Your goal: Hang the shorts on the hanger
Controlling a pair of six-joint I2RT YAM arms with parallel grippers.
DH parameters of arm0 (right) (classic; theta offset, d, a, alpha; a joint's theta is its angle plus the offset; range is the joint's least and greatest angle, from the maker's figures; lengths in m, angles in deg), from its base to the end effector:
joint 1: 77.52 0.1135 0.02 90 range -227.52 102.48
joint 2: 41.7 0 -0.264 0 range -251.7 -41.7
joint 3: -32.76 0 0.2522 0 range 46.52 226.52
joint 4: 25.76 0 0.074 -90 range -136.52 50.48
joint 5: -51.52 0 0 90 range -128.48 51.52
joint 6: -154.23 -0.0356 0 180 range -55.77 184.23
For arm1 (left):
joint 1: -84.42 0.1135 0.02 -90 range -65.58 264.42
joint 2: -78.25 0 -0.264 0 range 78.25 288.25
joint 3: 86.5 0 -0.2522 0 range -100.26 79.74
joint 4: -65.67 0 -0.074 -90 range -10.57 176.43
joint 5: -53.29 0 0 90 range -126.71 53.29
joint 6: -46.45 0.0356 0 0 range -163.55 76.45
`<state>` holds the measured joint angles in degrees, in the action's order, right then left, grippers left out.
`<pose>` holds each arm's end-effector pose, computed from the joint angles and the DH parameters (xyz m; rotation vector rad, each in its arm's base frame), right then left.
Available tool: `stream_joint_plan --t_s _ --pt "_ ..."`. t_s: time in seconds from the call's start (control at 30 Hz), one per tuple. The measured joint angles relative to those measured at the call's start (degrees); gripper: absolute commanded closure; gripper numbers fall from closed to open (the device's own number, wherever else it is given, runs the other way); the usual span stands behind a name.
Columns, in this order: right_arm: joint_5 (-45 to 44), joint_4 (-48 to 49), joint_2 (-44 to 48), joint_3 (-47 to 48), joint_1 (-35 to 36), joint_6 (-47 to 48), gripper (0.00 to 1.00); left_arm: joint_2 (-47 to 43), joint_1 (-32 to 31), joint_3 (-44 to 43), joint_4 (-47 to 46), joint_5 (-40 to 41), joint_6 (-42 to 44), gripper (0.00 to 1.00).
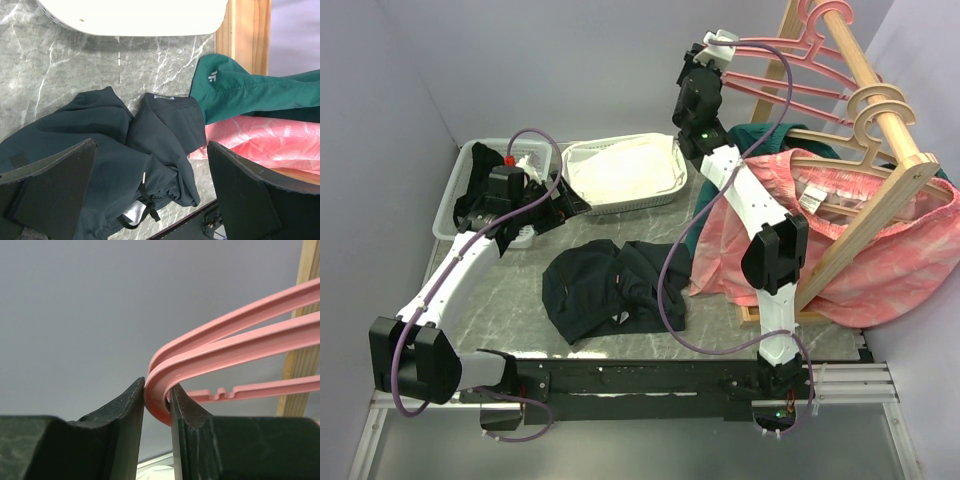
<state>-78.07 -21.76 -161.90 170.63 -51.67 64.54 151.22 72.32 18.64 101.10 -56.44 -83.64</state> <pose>0.4485 0.1921 0.4557 0.3288 1.2394 -0.0287 0.2755 -0.0714 0.3148 -0.3397 2.2302 -0.8812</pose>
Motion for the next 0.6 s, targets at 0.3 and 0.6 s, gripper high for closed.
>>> stream_joint_plan --t_s 0.3,0.6 --pt "-0.28 0.94 2.08 -2.36 0.87 2.43 0.94 0.0 0.0 0.37 -0.02 -0.7 0.0 0.01" --pt "0.04 1.77 4.5 -3.54 1.53 5.46 0.97 0.0 0.0 0.5 -0.04 -1.46 0.0 0.01"
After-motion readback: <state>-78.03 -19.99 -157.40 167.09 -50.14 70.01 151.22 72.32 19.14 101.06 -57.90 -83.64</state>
